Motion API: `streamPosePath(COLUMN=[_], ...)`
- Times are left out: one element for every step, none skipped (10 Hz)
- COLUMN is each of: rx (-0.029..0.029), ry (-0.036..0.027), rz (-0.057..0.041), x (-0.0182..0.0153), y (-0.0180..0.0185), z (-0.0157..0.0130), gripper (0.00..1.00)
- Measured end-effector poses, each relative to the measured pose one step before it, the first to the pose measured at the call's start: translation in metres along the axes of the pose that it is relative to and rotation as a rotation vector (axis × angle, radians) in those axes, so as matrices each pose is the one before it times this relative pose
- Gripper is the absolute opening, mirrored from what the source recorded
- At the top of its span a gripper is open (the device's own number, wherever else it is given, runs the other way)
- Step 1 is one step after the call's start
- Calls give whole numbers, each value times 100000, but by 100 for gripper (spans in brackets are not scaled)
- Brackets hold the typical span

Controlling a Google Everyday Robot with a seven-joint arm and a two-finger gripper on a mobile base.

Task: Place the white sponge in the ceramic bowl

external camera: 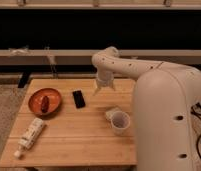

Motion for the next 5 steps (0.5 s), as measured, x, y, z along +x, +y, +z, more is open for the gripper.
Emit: streamPosePath(rx=[686,625,453,339,334], ry=[2094,1981,2290,1918,2164], rz=[3477,4611,3747,2944,2392], x=[950,879,716,460,353], y=[-1070,-1517,-1167,-932,-554], z=[1149,969,826,598,716], gripper=[80,80,80,80,80])
